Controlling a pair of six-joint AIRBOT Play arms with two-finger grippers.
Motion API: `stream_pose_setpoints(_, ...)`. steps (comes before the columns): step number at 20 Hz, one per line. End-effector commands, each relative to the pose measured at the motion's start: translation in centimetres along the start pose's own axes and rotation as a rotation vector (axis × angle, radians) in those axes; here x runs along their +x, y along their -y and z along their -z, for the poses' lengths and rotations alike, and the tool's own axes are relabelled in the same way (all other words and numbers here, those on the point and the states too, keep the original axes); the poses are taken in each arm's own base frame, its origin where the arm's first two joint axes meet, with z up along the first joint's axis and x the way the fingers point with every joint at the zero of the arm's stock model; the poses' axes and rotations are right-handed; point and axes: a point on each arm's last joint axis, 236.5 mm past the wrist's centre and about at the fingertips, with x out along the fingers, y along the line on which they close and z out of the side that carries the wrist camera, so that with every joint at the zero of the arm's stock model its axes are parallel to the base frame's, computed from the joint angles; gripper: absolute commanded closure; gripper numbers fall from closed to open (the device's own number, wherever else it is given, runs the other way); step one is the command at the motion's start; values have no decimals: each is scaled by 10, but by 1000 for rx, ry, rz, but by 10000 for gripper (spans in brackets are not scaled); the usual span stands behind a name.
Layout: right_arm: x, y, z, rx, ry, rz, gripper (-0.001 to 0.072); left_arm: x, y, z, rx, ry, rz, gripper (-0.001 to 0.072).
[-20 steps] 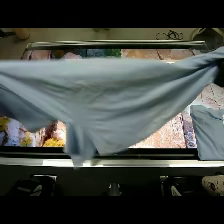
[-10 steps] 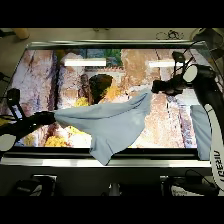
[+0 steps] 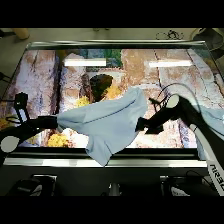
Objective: Fold the shirts.
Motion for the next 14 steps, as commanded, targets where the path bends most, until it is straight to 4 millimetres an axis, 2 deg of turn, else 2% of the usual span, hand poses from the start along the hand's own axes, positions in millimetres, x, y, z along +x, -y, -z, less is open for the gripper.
stream_pose_setpoints(1,60,-16,34,21,-14,-46,132,-1,0,4,9,-18,2,681)
stream_pose_setpoints(4,72,-25,23,62,51,-45,133,-9,3,3,15,-28,6,681)
stream_pose_setpoints(7,70,-33,4,124,130,-83,187,-17,6,-5,18,-4,12,682)
stream_pose_setpoints(8,69,-35,-1,139,151,-97,312,-18,7,-5,17,-2,14,681)
stream_pose_setpoints(9,67,-36,-8,145,179,-103,536,-18,8,-5,11,-2,20,681)
stream_pose_setpoints(10,63,-36,-11,142,185,-104,693,-18,9,-6,11,0,21,682)
stream_pose_setpoints(11,54,-38,-17,104,196,-107,697,-20,10,-9,13,8,23,681)
stream_pose_setpoints(12,33,-42,-26,28,218,-113,698,-26,12,-18,19,25,25,682)
stream_pose_setpoints(13,-4,-49,-39,-59,280,-115,698,-36,14,-32,38,51,20,682)
stream_pose_setpoints(14,-54,-58,-56,-143,395,-104,699,-54,16,-56,79,97,7,682)
